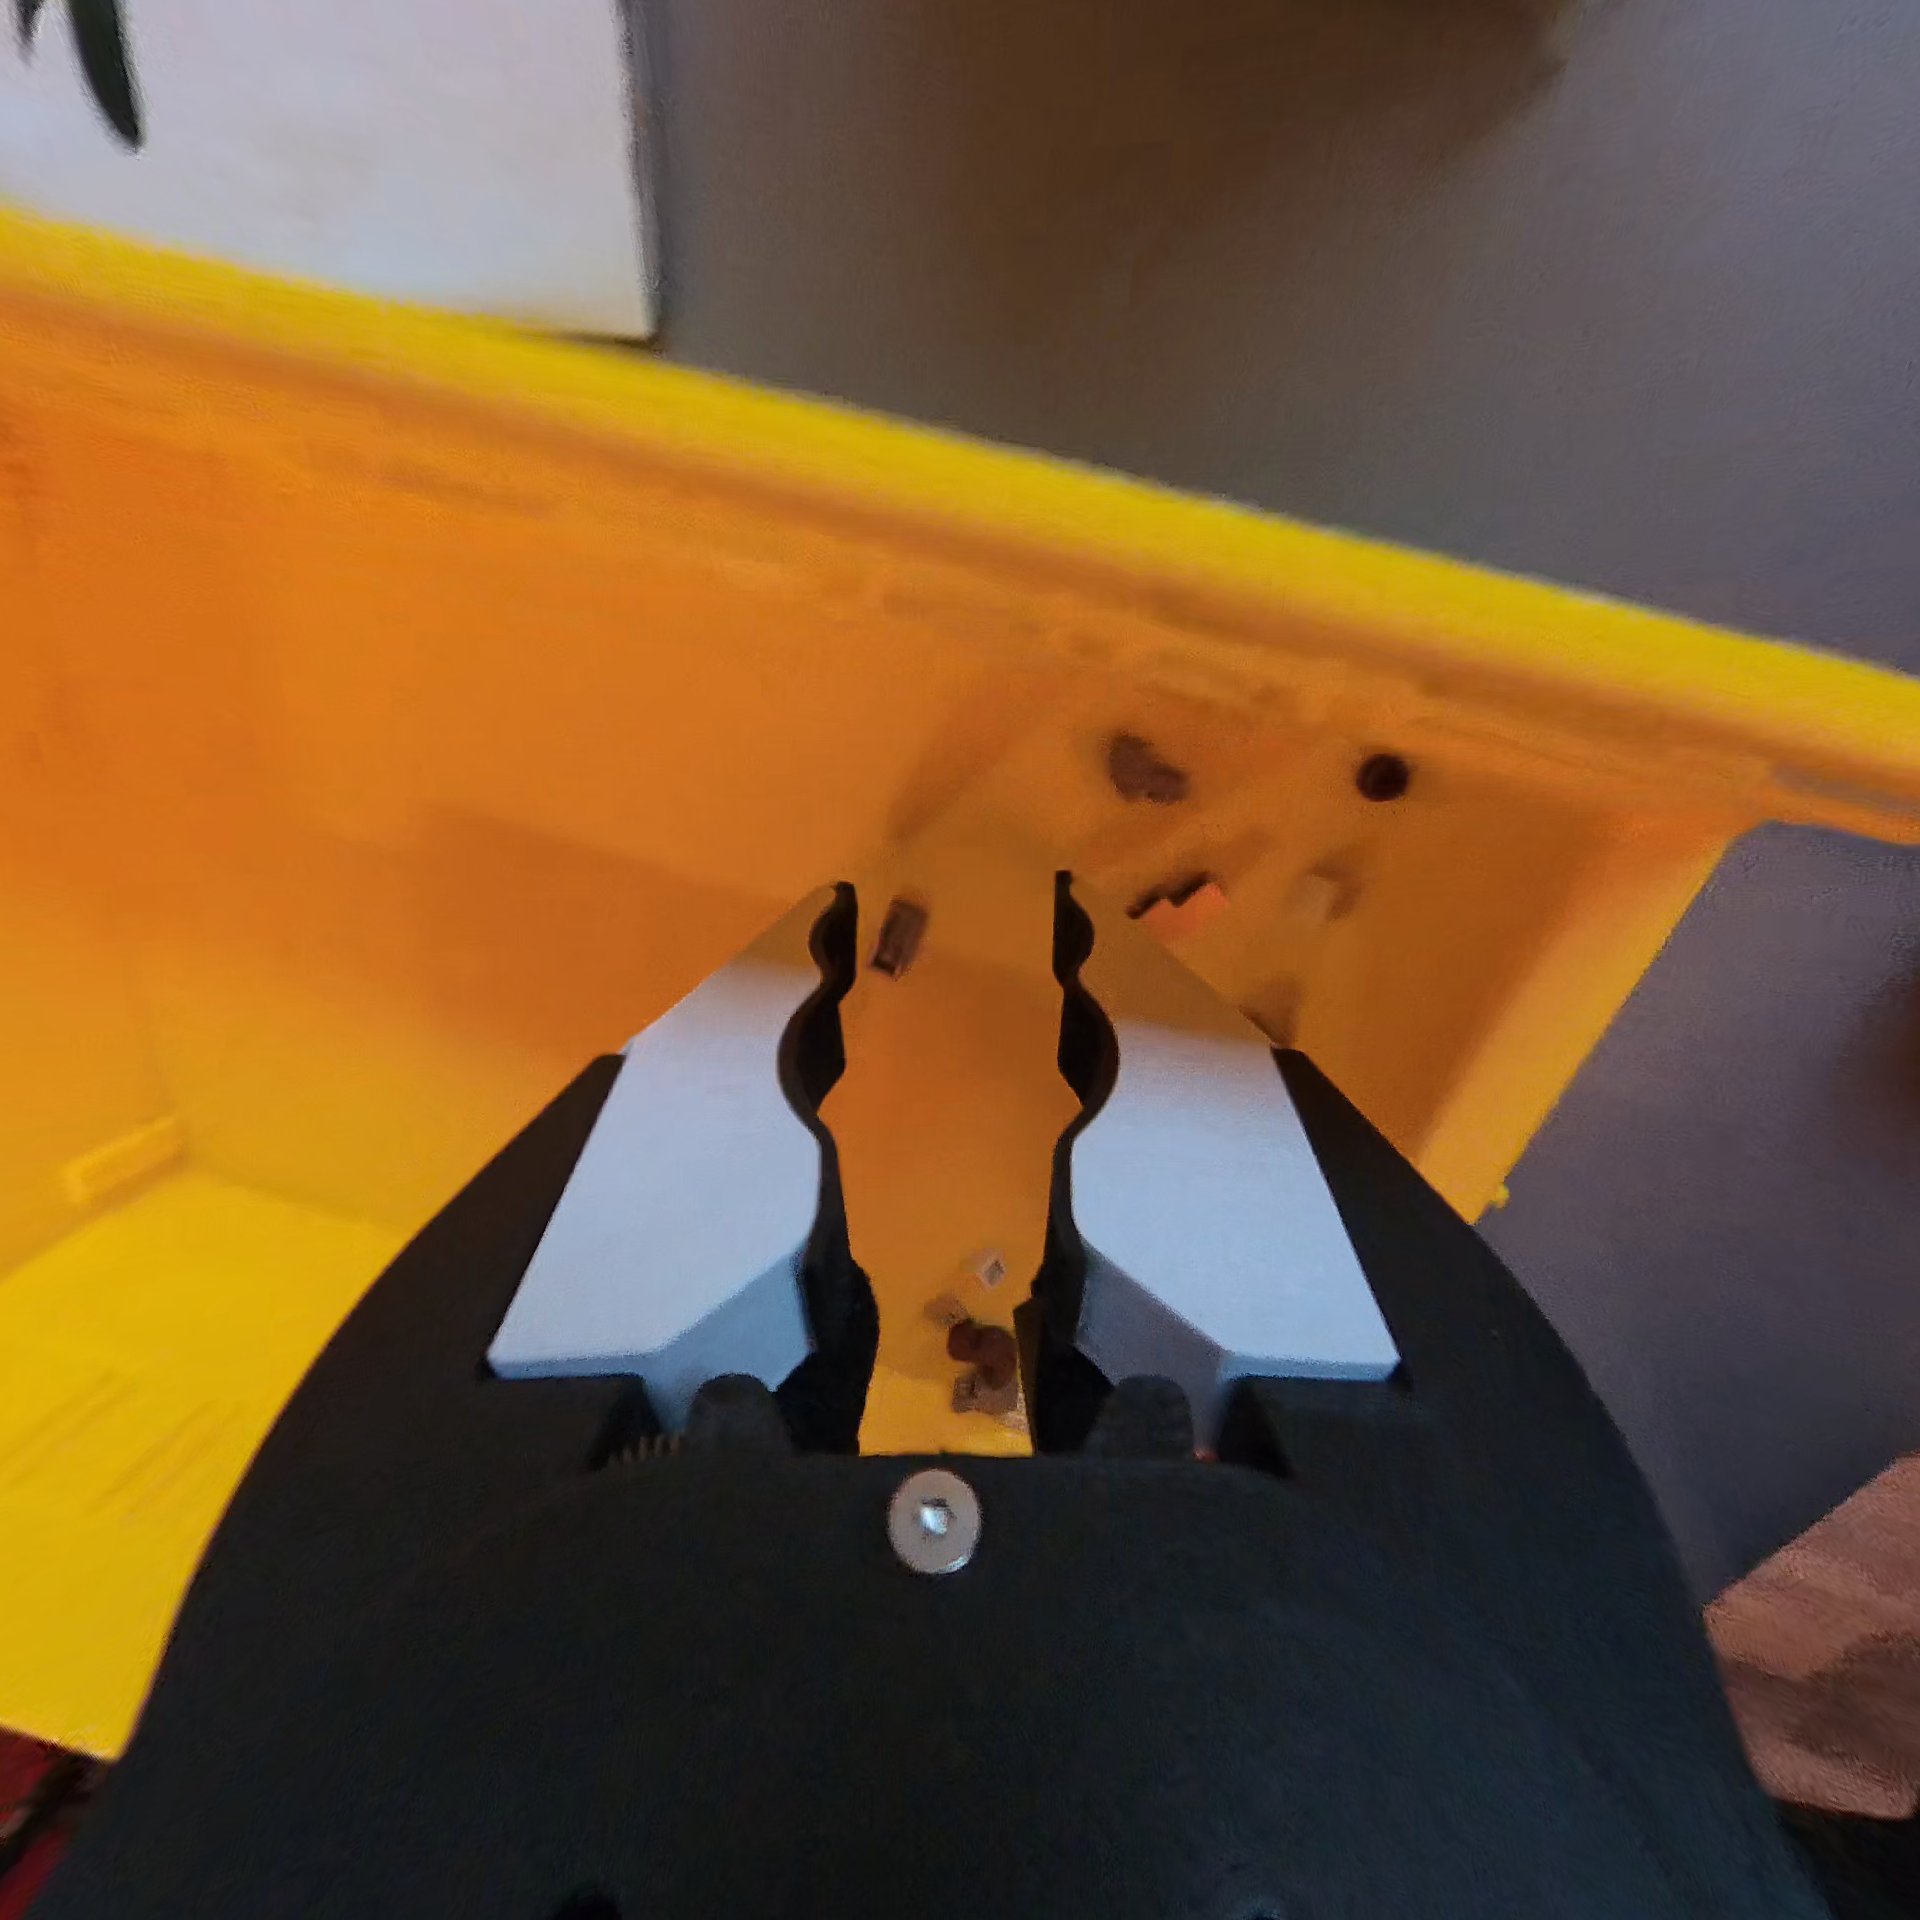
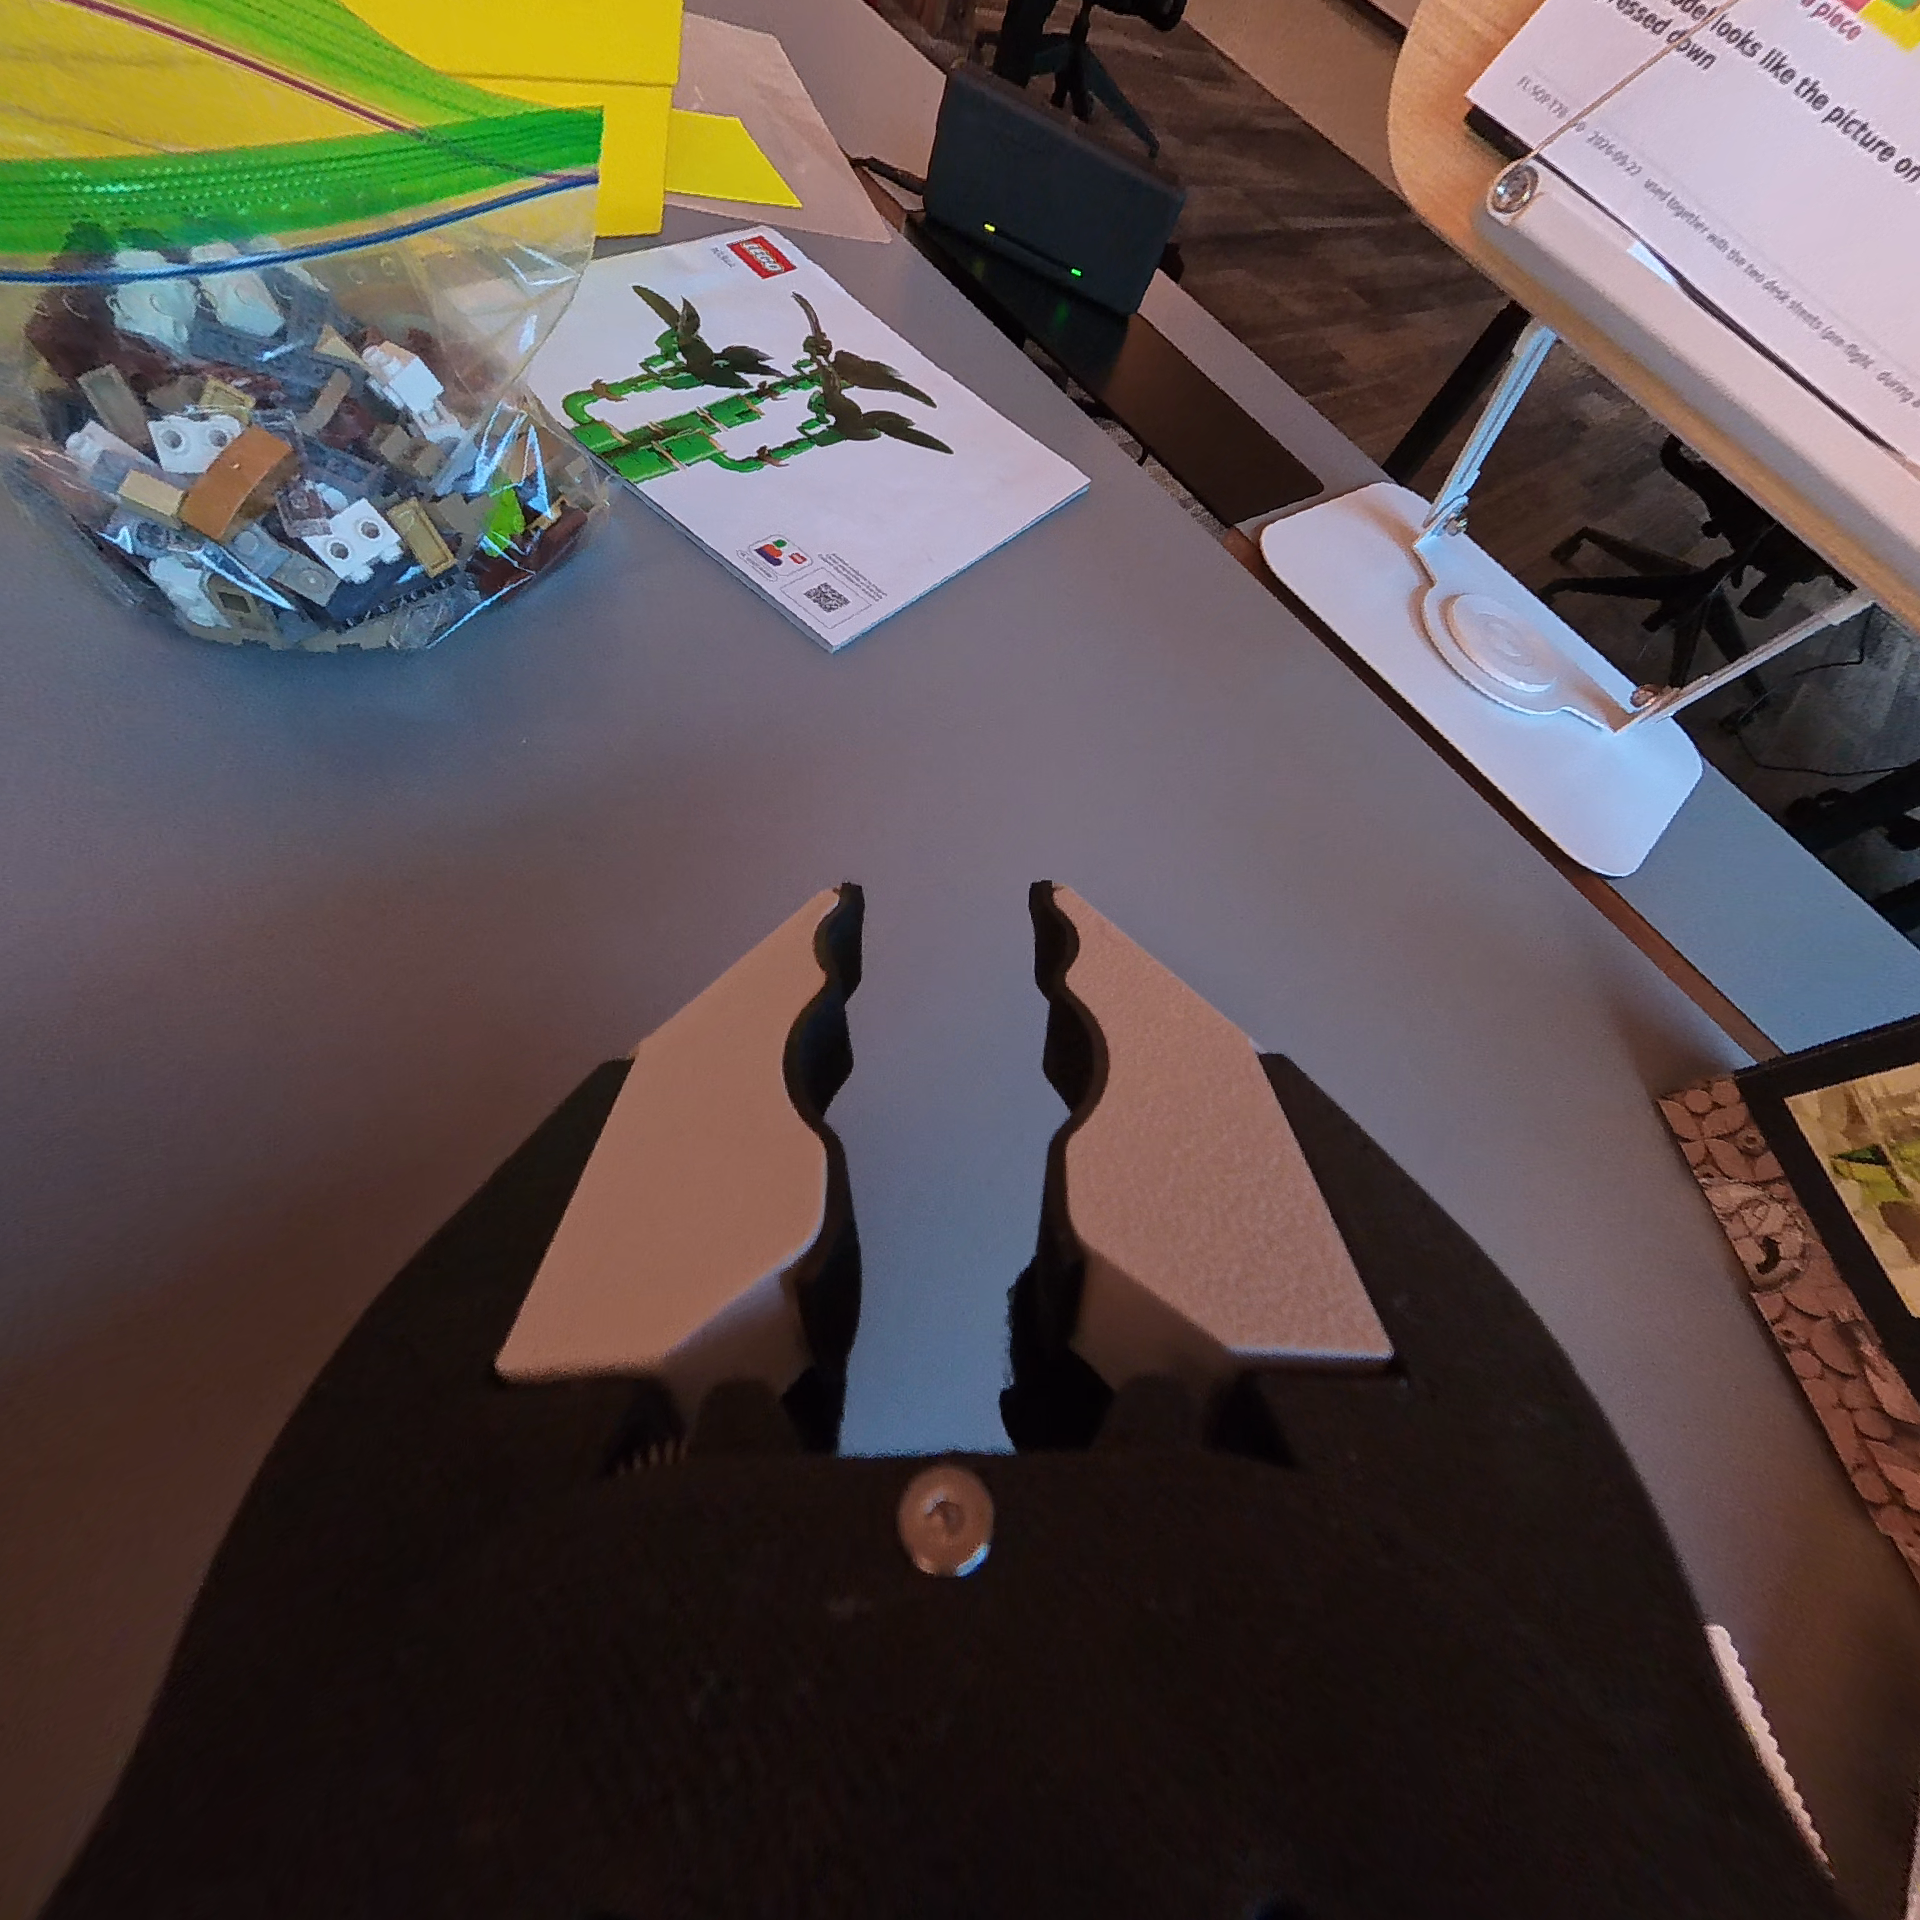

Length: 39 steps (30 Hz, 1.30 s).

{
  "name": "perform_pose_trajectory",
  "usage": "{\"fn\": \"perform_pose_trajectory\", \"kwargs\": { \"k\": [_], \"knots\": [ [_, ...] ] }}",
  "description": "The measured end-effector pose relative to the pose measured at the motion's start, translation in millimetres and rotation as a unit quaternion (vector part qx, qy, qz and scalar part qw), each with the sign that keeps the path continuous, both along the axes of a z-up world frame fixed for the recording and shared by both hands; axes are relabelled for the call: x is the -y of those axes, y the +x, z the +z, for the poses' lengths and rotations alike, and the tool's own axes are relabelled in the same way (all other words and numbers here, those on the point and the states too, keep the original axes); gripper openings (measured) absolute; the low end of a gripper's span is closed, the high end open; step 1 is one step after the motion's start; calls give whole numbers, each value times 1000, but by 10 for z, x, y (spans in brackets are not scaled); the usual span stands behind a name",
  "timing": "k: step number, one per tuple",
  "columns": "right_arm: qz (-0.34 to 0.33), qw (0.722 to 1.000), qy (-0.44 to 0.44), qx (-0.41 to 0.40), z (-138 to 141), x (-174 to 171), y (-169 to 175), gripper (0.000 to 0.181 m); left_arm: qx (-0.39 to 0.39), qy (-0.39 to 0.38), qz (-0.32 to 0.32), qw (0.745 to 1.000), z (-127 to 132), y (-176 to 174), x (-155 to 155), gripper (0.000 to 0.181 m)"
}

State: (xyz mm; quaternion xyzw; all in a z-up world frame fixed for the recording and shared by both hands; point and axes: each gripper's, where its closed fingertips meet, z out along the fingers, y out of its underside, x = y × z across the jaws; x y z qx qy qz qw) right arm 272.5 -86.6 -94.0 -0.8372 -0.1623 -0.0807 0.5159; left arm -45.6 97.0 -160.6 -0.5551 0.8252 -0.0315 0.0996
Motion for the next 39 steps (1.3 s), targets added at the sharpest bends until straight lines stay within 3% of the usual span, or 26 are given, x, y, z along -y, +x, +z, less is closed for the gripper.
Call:
{"fn": "perform_pose_trajectory", "kwargs": {
  "k": [3, 6, 12, 15, 18, 20, 23, 25, 27, 30, 35, 37, 39],
  "knots": [
    [1, 1000, -3, 1, -14, -1, -4, 32, 21, -50, 26, 998, 74, -1, 71, 39],
    [1, 1000, -6, 0, -28, 0, -4, 32, 22, -100, 7, 995, 122, -48, 297, 40],
    [3, 1000, -10, 0, -46, -1, -14, 32, -10, -59, -46, 997, -40, -178, 320, 32],
    [2, 1000, -9, -1, -37, 2, -13, 32, -8, -57, -53, 997, -44, -173, 315, 7],
    [2, 1000, -5, -1, -19, 6, -12, 32, -1, -1, -13, 1000, 13, -180, 57, 6],
    [3, 1000, -3, 0, -2, 7, -17, 32, 30, 7, 38, 999, 194, -159, -67, 6],
    [4, 1000, 1, 0, 17, -3, -33, 32, 144, -61, 110, 982, 755, 127, 103, 6],
    [6, 1000, -3, -2, -1, -10, -46, 32, 220, -154, 107, 957, 1163, 457, 522, 6],
    [6, 1000, -8, 4, -20, -7, -53, 32, 240, -220, 96, 941, 1348, 767, 935, 6],
    [10, 1000, -4, 8, 14, 5, -80, 32, 242, -277, 80, 926, 1399, 1208, 1342, 7],
    [18, 1000, 16, 5, 122, 33, -109, 32, 206, -287, 106, 930, 1210, 1558, 1435, 9],
    [19, 1000, 19, 7, 145, 45, -107, 32, 192, -262, 135, 936, 1131, 1587, 1326, 45],
    [22, 999, 22, 10, 174, 55, -123, 32, 206, -249, 151, 934, 1197, 1589, 1242, 43]
  ]
}}
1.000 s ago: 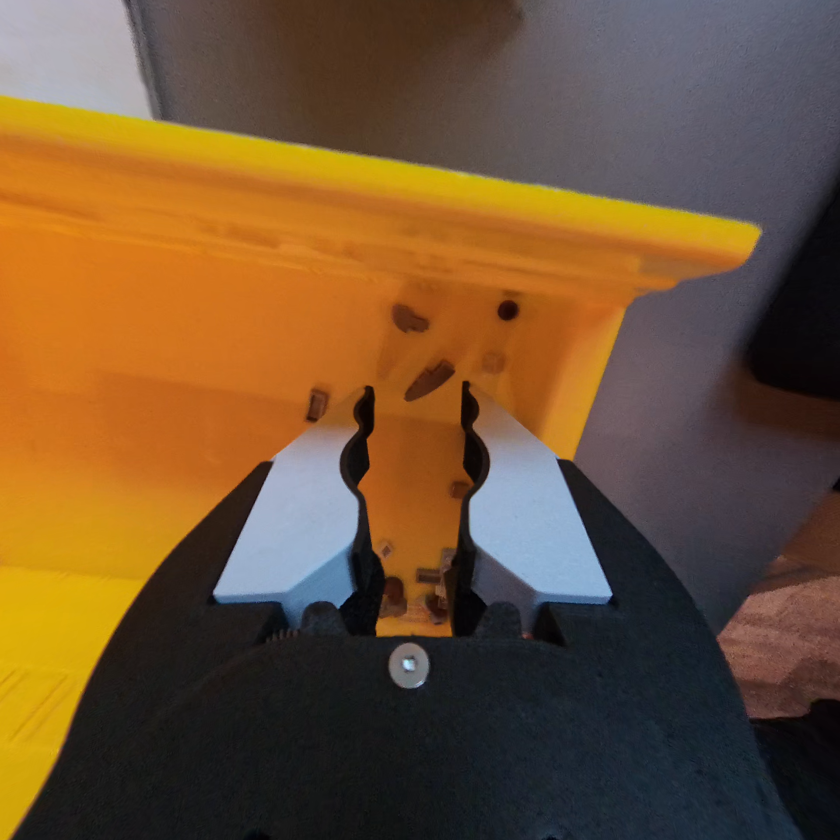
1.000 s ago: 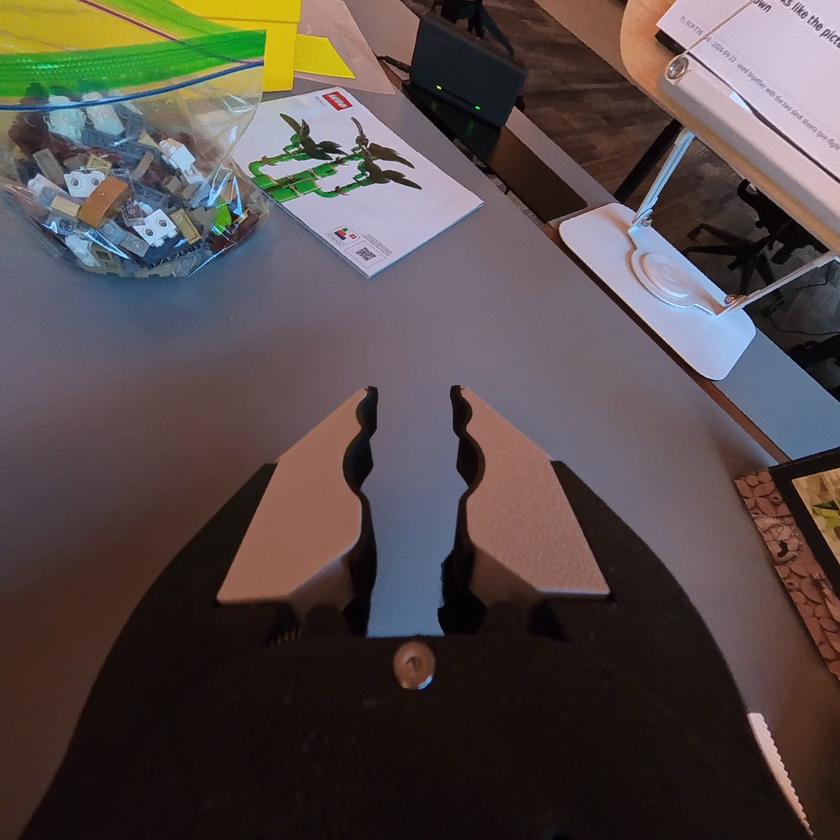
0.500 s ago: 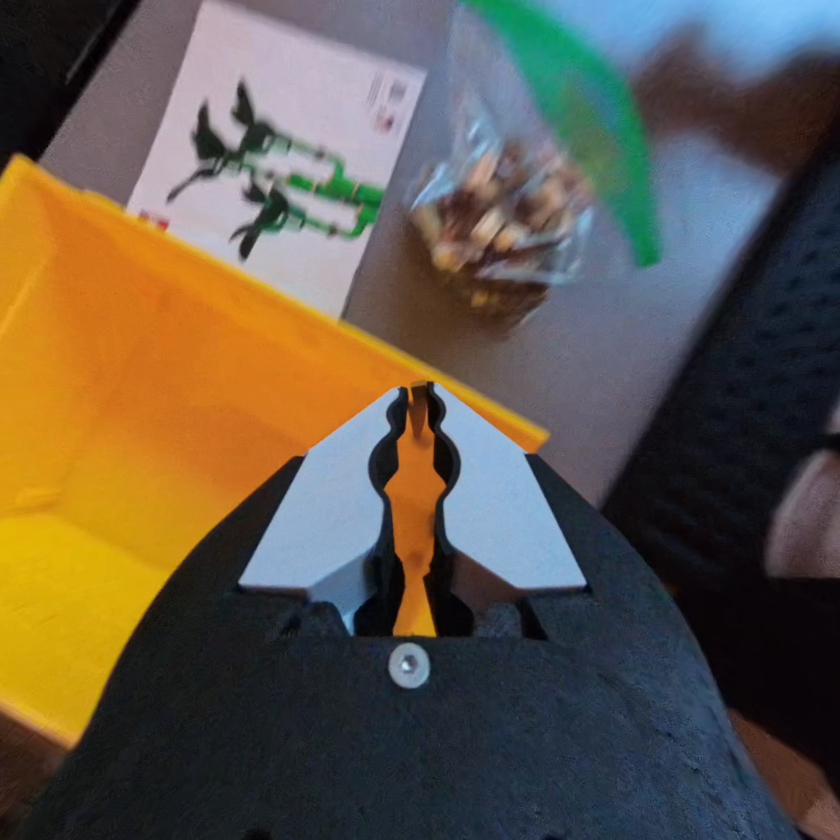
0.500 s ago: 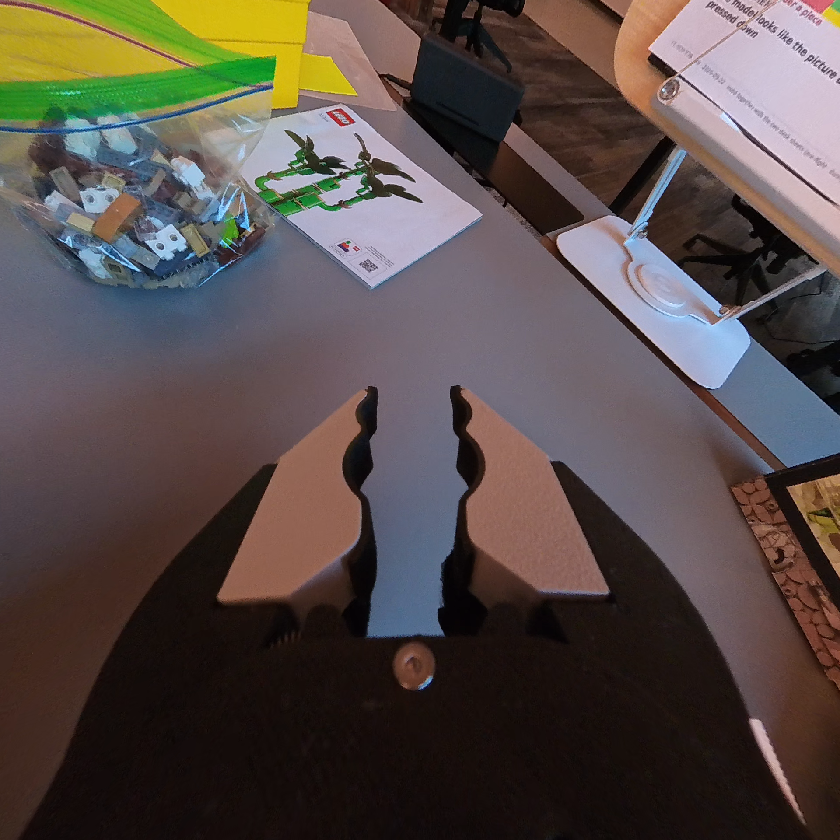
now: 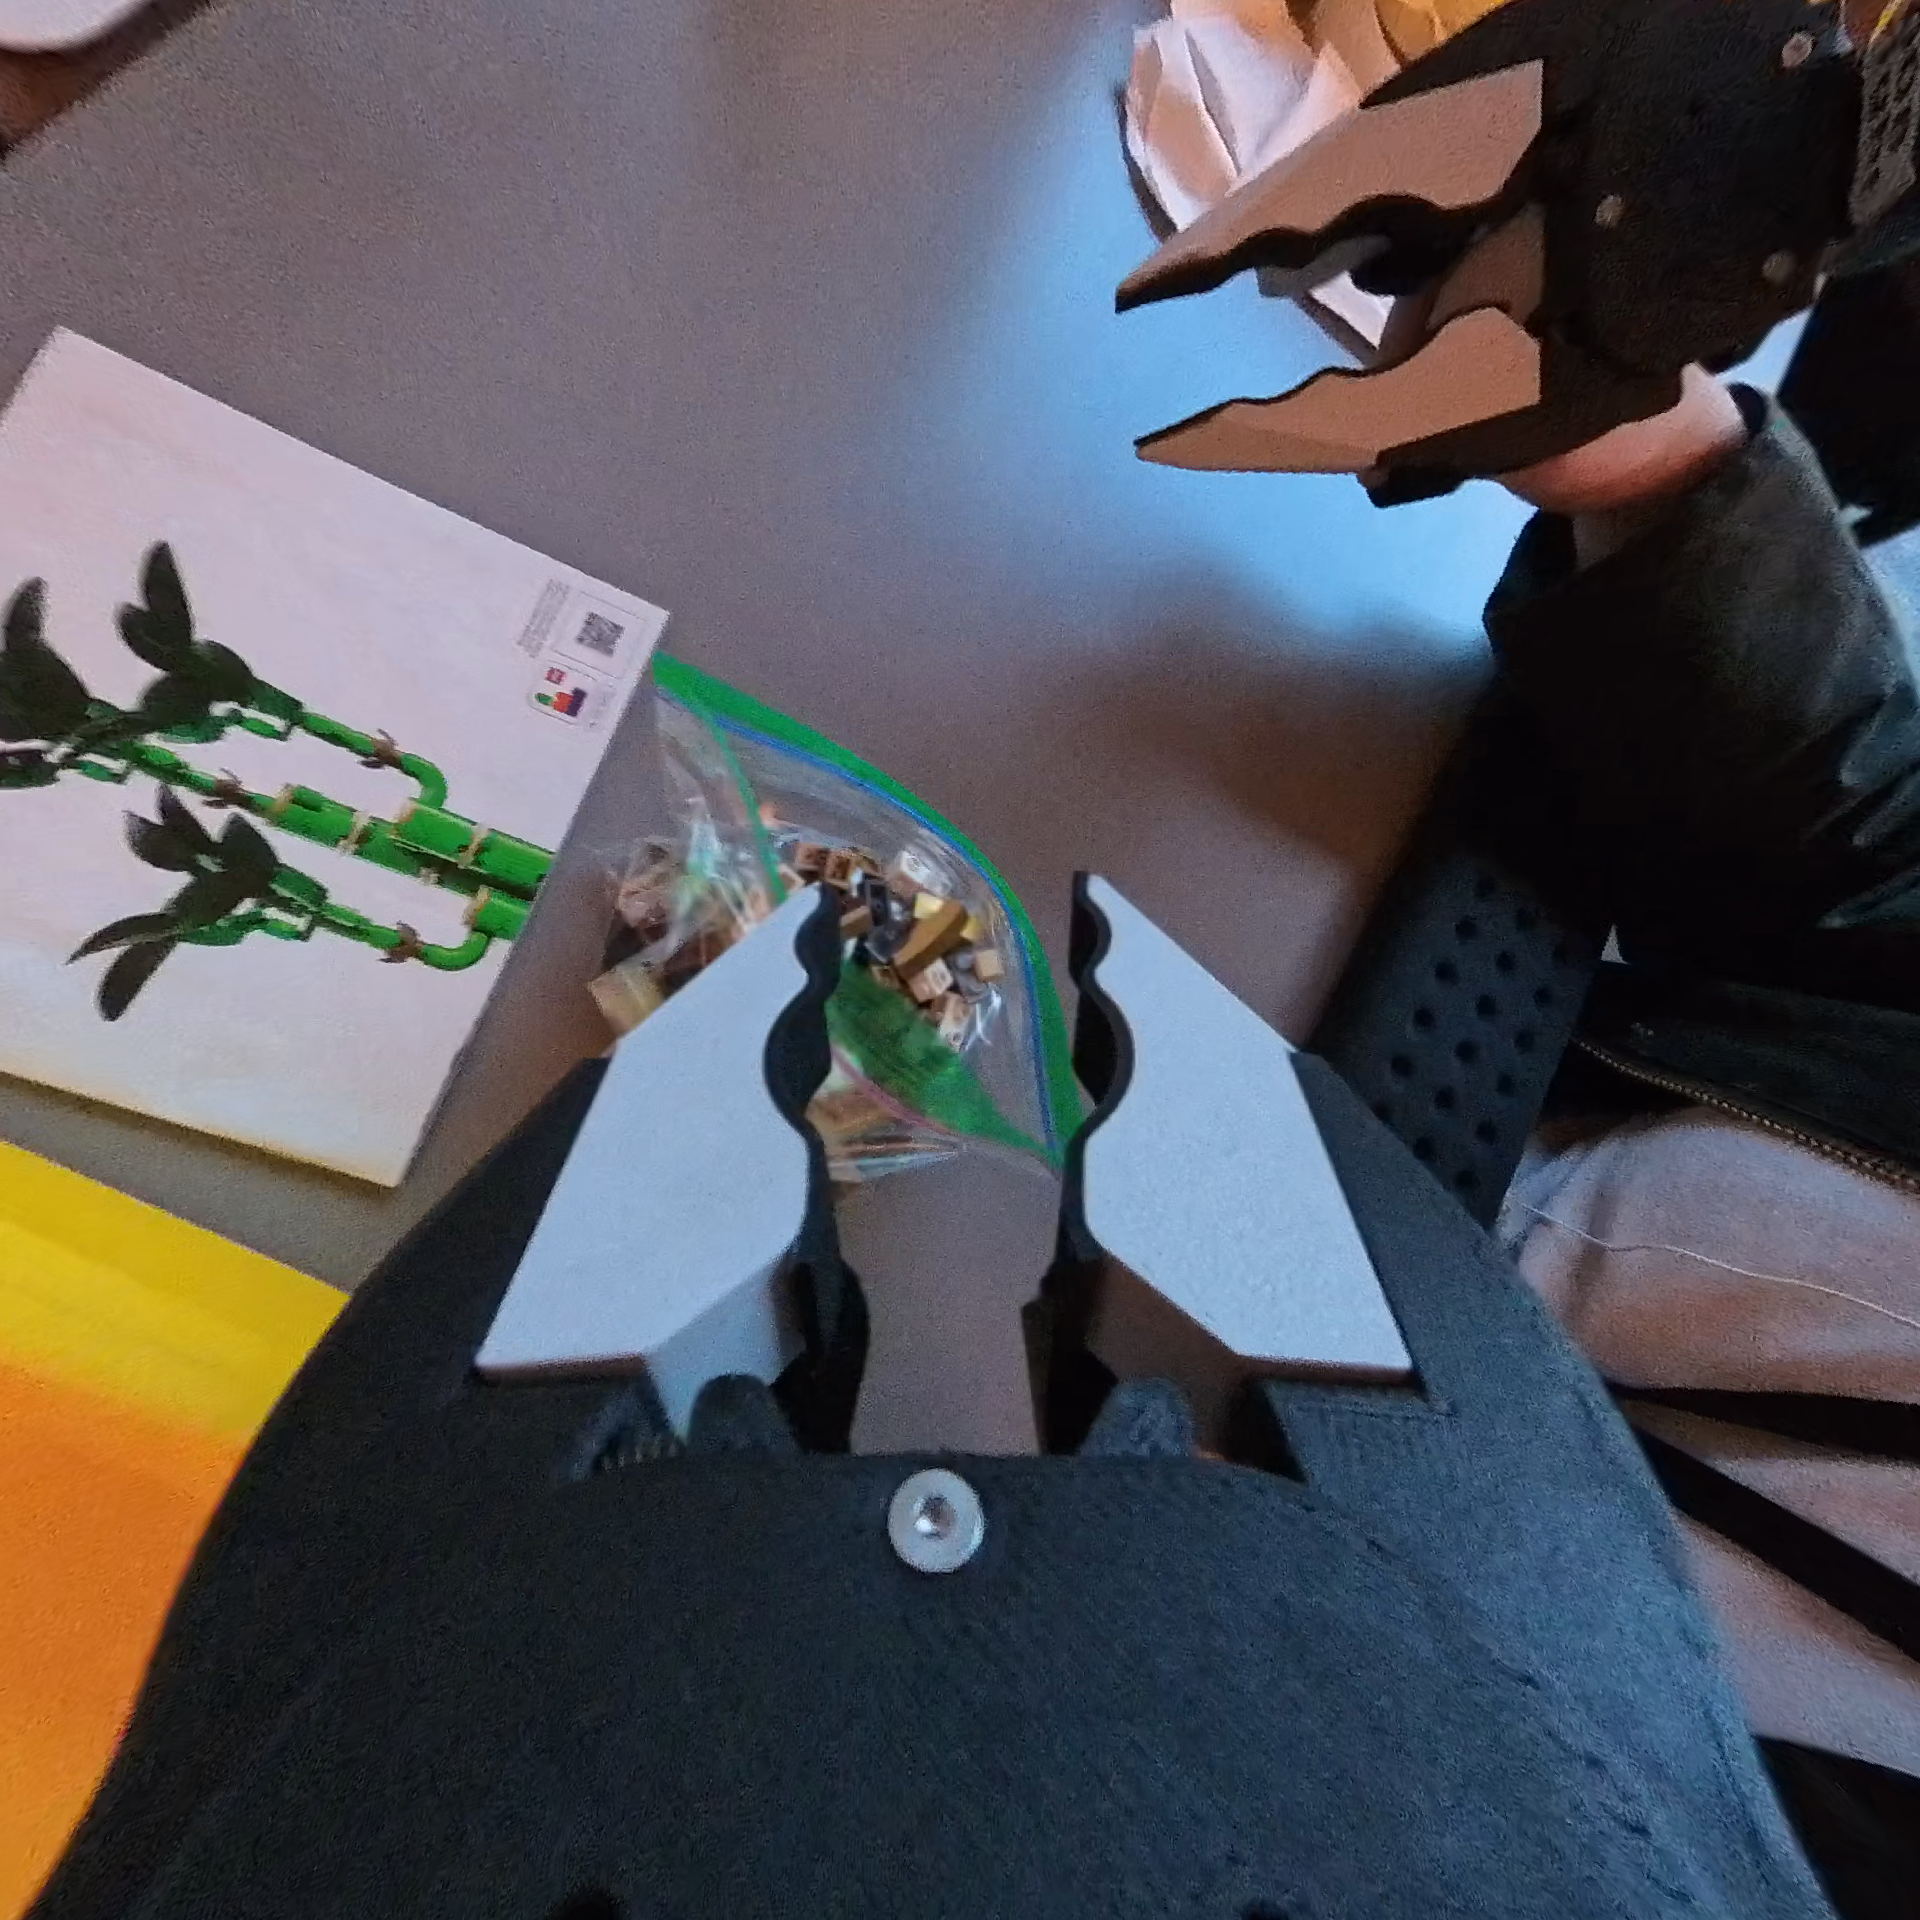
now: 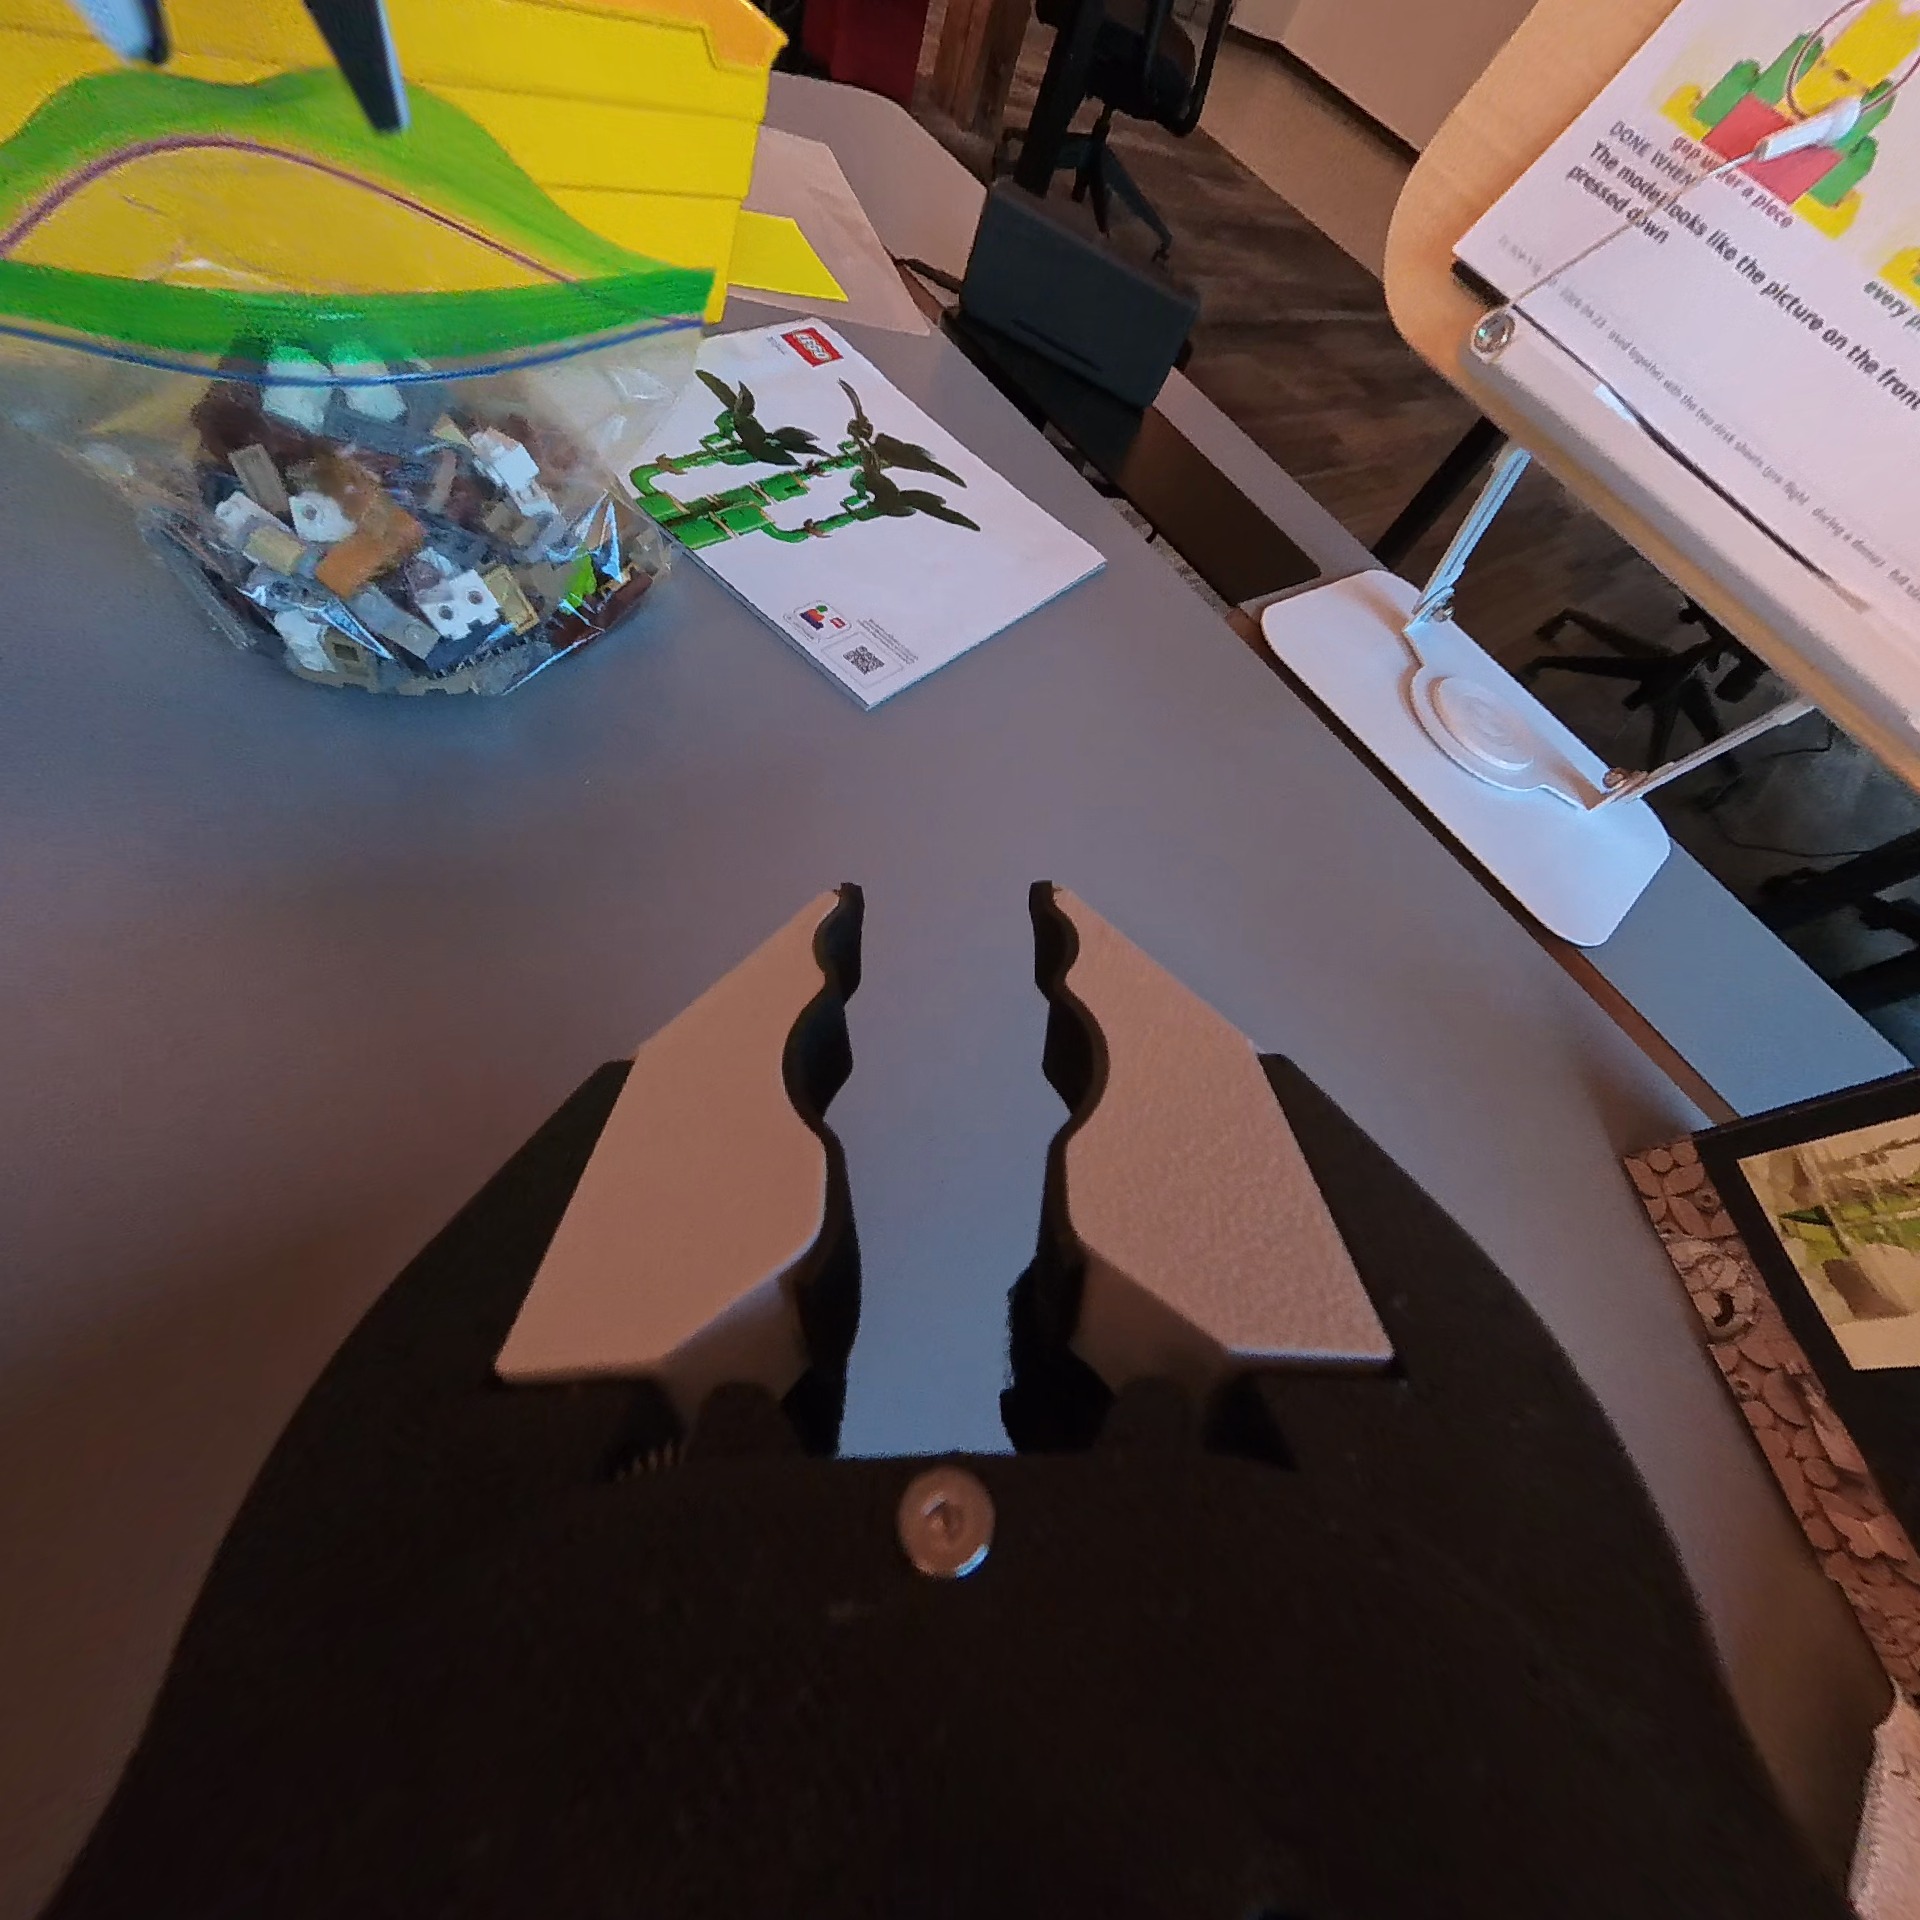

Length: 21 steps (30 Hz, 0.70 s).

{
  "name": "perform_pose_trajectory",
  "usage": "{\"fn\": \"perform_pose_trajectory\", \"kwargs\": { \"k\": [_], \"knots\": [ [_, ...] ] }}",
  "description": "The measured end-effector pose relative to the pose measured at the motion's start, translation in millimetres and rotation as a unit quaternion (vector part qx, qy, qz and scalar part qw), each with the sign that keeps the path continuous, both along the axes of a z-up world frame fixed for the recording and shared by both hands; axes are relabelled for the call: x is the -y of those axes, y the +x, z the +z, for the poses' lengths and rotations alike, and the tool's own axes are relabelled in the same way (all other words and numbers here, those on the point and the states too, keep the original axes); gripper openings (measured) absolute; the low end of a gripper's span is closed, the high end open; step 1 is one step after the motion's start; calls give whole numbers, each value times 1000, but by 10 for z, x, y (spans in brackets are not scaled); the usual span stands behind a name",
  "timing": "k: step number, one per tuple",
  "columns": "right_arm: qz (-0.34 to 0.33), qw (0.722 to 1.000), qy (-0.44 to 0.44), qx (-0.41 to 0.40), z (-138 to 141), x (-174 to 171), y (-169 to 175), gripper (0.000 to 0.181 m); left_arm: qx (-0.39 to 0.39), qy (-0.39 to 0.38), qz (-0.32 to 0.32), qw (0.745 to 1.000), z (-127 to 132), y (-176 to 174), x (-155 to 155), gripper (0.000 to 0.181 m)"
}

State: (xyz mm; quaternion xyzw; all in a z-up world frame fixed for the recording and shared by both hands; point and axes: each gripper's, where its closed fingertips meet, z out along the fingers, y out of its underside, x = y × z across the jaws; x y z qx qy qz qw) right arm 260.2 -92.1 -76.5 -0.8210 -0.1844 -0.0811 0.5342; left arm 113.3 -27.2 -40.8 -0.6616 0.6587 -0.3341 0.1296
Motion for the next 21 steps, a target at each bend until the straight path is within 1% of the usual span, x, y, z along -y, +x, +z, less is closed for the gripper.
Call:
{"fn": "perform_pose_trajectory", "kwargs": {
  "k": [3, 5, 7, 8, 10, 12, 15, 17, 18, 21],
  "knots": [
    [5, 1000, 6, 8, 47, 18, -26, 32, 36, 52, 40, 997, 231, -111, -234, 40],
    [6, 1000, 10, 12, 79, 33, -37, 32, 51, 94, 70, 992, 347, -309, -470, 37],
    [8, 1000, 18, 13, 119, 41, -51, 32, 34, 128, 107, 985, 300, -609, -798, 37],
    [9, 1000, 20, 13, 136, 43, -61, 32, 8, 132, 121, 984, 195, -785, -954, 39],
    [11, 1000, 22, 15, 148, 40, -77, 32, -63, 120, 147, 980, -118, -1142, -1224, 37],
    [12, 1000, 18, 20, 135, 38, -89, 32, -111, 111, 157, 975, -432, -1360, -1401, 38],
    [10, 1000, 13, 23, 106, 34, -85, 32, -169, 139, 106, 970, -846, -1561, -1462, 33],
    [7, 1000, 11, 17, 85, 31, -67, 32, -184, 166, 74, 966, -980, -1612, -1486, 32],
    [5, 1000, 10, 15, 78, 31, -55, 32, -181, 169, 58, 967, -1012, -1605, -1473, 28],
    [0, 1000, 10, 7, 68, 29, -27, 32, -192, 159, 31, 968, -1104, -1635, -1450, 32]
  ]
}}
